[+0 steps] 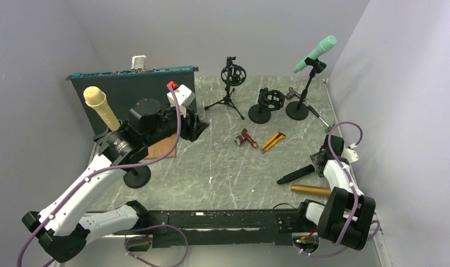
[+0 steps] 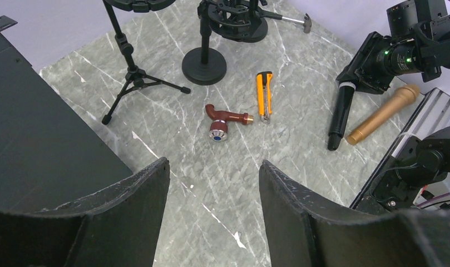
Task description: Remove the microphone from the stand
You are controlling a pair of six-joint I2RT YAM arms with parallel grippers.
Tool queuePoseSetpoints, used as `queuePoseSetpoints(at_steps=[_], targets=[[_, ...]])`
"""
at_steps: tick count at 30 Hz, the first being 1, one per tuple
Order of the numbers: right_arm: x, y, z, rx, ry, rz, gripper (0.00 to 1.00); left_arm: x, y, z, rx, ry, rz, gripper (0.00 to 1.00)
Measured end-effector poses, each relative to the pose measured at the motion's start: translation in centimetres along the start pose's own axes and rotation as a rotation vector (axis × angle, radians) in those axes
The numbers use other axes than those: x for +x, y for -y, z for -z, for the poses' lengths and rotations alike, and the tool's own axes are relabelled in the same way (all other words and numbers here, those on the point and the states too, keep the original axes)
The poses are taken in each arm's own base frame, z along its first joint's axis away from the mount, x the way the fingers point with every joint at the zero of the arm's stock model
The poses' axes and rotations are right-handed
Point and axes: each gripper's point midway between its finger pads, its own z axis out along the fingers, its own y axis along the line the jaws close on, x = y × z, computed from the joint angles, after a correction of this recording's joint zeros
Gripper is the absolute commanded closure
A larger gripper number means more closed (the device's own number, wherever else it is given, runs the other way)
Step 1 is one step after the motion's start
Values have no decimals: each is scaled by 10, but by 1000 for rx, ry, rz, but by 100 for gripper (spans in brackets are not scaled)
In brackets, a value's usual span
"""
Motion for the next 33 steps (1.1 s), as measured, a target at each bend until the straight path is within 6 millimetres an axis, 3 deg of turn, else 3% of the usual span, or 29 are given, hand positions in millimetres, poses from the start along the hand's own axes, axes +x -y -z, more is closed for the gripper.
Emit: queuePoseSetpoints(at_steps=[3, 12, 17, 27, 33], targets=[[0, 2, -2, 7, -2, -3, 71, 0, 0, 0, 0, 0, 0, 36], [-1, 1, -8, 17, -5, -6, 38, 0, 0, 0, 2, 0, 0, 35], [1, 5, -5, 27, -13, 10, 30, 0, 2, 0, 12, -2, 1, 35], [9, 17, 5, 74, -65, 57, 2, 3, 5, -3, 28, -12, 4, 35], [-3, 12, 19, 22, -20, 79, 0, 6, 4, -7, 30, -25, 8, 35]])
